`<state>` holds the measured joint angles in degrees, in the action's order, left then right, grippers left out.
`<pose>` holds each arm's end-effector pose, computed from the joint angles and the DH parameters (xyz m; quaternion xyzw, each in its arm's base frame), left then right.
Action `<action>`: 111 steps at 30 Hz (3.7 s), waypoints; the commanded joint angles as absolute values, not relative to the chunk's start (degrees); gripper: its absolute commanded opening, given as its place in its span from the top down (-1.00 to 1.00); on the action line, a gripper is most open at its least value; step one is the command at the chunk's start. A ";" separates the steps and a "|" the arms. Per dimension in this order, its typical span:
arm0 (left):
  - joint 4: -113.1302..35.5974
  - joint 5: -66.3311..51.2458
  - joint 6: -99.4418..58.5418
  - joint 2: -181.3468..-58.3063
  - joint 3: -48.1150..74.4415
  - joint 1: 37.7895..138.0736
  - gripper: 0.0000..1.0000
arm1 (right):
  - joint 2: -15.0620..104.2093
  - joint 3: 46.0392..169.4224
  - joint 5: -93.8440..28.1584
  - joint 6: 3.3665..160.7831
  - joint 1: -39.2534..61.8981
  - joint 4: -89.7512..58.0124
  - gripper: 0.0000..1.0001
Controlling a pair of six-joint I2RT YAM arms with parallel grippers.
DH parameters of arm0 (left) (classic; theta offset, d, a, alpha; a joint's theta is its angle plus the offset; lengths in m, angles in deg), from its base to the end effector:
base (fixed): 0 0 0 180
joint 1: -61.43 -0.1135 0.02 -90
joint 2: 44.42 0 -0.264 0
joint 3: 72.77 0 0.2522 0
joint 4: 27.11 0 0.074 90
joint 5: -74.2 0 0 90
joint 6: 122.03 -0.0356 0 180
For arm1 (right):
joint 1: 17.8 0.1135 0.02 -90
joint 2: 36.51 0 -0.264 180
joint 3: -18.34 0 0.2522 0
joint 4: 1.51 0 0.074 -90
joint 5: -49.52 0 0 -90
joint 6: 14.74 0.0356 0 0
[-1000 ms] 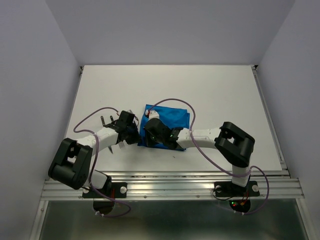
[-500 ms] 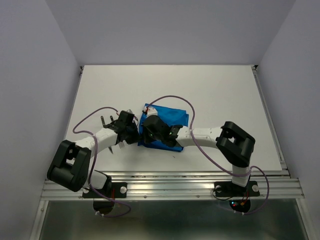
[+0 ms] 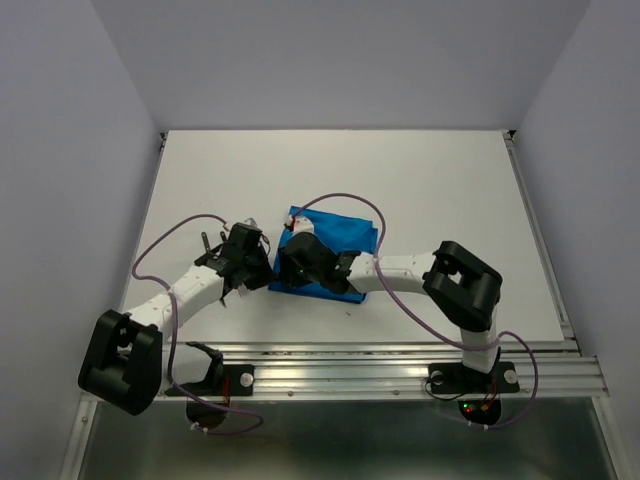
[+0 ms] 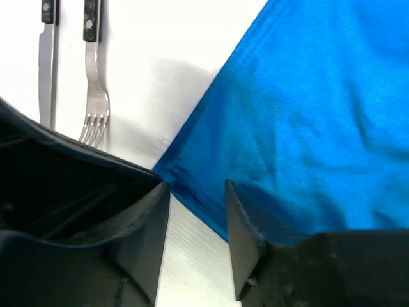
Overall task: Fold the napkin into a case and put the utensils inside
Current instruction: Smooth out the lower triangle-folded napkin at the center of the board.
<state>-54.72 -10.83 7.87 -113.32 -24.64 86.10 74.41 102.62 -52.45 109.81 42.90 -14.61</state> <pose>0.2109 -0.1003 0.1885 -0.1085 0.9277 -0.2238 0.2784 0.2136 0.3656 0.1774 -0.1606 0.8871 0.2484 0.3544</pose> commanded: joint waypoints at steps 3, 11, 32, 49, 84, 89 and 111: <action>-58.45 -14.66 7.61 -110.07 -20.43 86.13 0.70 | 63.63 98.47 -55.42 111.03 39.51 -12.20 -0.13; -54.07 -12.94 6.83 -110.86 -19.28 86.39 0.83 | 45.35 80.28 -58.85 116.45 35.63 -14.48 0.31; -49.65 -8.77 4.01 -126.08 -17.52 86.31 1.00 | 39.62 62.59 -58.94 126.68 35.63 -19.48 0.90; -51.50 -8.42 2.16 -127.48 -11.28 86.57 1.00 | 36.35 62.78 -54.90 122.72 28.69 -21.79 -0.38; -53.44 -9.47 1.28 -150.67 15.26 85.08 1.00 | 52.78 85.26 -49.19 107.08 14.72 -20.02 0.76; -50.36 -10.53 1.19 -155.58 17.80 84.81 1.00 | 63.74 94.30 -49.53 107.07 13.32 -20.02 0.89; -47.20 -11.14 2.42 -157.98 12.54 85.87 1.00 | 73.52 102.67 -52.79 103.03 9.00 -19.76 0.93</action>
